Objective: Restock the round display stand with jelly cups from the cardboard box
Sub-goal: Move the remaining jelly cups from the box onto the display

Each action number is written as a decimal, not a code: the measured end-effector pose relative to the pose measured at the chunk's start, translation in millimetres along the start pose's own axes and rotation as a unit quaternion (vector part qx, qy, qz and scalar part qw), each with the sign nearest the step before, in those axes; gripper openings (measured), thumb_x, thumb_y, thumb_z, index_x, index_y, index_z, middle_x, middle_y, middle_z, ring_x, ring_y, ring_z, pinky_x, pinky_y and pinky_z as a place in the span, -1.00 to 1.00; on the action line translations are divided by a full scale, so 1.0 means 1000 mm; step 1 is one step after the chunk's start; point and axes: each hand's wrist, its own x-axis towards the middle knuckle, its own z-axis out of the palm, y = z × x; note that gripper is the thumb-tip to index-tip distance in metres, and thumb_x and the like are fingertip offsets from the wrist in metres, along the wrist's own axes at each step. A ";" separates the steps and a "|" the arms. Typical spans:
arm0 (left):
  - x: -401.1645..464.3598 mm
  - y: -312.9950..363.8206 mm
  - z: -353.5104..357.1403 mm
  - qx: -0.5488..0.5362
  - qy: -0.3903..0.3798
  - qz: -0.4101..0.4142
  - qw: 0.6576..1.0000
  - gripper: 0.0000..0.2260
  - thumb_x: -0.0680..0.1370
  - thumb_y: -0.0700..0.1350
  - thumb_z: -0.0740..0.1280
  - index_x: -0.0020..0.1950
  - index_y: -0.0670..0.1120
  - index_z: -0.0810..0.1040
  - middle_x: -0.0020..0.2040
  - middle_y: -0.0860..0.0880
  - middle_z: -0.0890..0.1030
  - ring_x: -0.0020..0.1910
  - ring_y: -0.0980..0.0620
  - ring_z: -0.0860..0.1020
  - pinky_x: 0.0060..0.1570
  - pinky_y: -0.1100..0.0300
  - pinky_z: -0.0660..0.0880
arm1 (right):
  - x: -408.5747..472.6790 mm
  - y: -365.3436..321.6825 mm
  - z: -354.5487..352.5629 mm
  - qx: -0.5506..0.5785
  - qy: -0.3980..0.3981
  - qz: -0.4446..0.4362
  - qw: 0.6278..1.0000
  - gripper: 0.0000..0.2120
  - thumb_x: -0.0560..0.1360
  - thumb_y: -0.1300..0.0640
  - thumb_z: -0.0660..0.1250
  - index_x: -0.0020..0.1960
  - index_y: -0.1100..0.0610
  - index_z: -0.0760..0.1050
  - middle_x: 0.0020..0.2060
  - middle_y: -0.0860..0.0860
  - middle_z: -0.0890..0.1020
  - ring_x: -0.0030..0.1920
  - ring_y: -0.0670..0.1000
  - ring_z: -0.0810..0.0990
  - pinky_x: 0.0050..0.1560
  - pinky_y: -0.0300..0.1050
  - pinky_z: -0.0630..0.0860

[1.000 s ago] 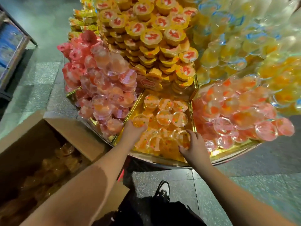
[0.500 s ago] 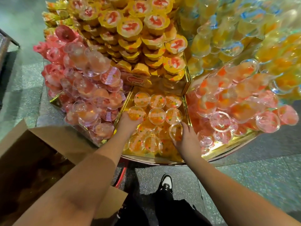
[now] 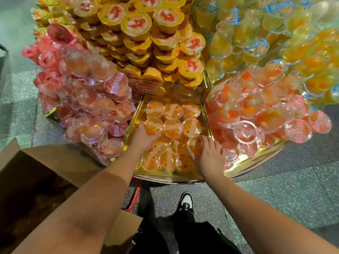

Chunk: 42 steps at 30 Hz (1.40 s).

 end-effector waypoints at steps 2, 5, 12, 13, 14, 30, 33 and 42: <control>0.000 0.001 0.001 0.012 -0.012 0.007 1.000 -0.18 0.48 0.02 0.50 0.58 -0.09 0.10 0.51 -0.13 0.32 0.40 -0.18 0.39 0.22 0.01 0.40 | 0.000 -0.001 0.001 -0.008 0.004 0.004 1.000 -0.20 0.44 -0.27 0.40 0.53 0.08 0.24 0.44 0.05 0.39 0.42 0.14 0.33 0.34 0.17 0.26; 0.001 0.004 0.002 0.033 -0.013 0.018 0.999 -0.17 0.48 0.03 0.50 0.60 -0.07 0.08 0.55 -0.12 0.24 0.44 -0.18 0.35 0.29 -0.03 0.39 | 0.000 -0.003 0.002 -0.018 0.008 0.003 1.000 -0.18 0.41 -0.27 0.44 0.52 0.08 0.27 0.41 0.08 0.42 0.39 0.17 0.37 0.31 0.19 0.30; -0.002 0.004 -0.003 0.076 -0.009 0.007 0.997 -0.11 0.49 0.11 0.48 0.63 -0.04 0.00 0.60 -0.18 0.07 0.50 -0.22 0.27 0.37 -0.08 0.33 | -0.005 -0.002 -0.006 -0.032 -0.027 0.000 0.999 -0.22 0.48 -0.22 0.37 0.56 -0.01 0.12 0.50 0.10 0.26 0.48 0.16 0.22 0.44 0.18 0.16; -0.003 0.005 -0.003 0.075 -0.010 0.007 0.997 -0.11 0.49 0.10 0.47 0.63 -0.06 -0.02 0.61 -0.18 0.07 0.51 -0.22 0.26 0.38 -0.09 0.32 | -0.005 -0.003 -0.007 -0.033 -0.031 -0.001 0.999 -0.22 0.48 -0.21 0.36 0.56 -0.02 0.11 0.50 0.10 0.25 0.49 0.16 0.21 0.45 0.18 0.16; -0.004 0.006 -0.003 0.072 -0.009 0.008 0.997 -0.10 0.50 0.09 0.48 0.63 -0.07 -0.02 0.61 -0.18 0.08 0.51 -0.21 0.26 0.39 -0.09 0.32 | -0.006 -0.003 -0.009 -0.033 -0.034 -0.002 0.999 -0.22 0.48 -0.20 0.37 0.57 -0.03 0.10 0.50 0.09 0.25 0.49 0.16 0.21 0.45 0.17 0.16; -0.035 -0.005 -0.008 0.002 0.006 -0.003 1.000 -0.26 0.54 -0.01 0.43 0.59 -0.14 0.11 0.39 -0.14 0.45 0.29 -0.15 0.48 0.18 0.02 0.44 | -0.003 -0.004 -0.017 0.003 -0.030 -0.005 1.000 -0.26 0.50 -0.15 0.40 0.54 0.05 0.17 0.41 0.08 0.37 0.40 0.15 0.34 0.38 0.11 0.29; -0.052 -0.015 -0.009 -0.029 0.017 0.015 0.999 -0.44 0.57 -0.05 0.39 0.51 -0.16 0.29 0.14 -0.03 0.51 0.03 -0.03 0.50 -0.03 0.13 0.40 | -0.006 -0.005 -0.021 0.003 -0.032 -0.005 0.999 -0.23 0.48 -0.12 0.44 0.55 0.07 0.17 0.43 0.09 0.36 0.42 0.15 0.33 0.42 0.10 0.28; -0.103 -0.067 -0.035 -0.163 0.013 -0.011 0.986 -0.63 0.56 -0.04 0.39 0.34 -0.05 0.44 0.14 -0.01 0.57 0.06 -0.02 0.55 0.00 0.10 0.43 | -0.033 -0.056 -0.044 -0.009 -0.023 -0.061 0.998 -0.33 0.50 -0.08 0.40 0.51 0.10 0.26 0.38 0.15 0.40 0.36 0.20 0.40 0.33 0.13 0.40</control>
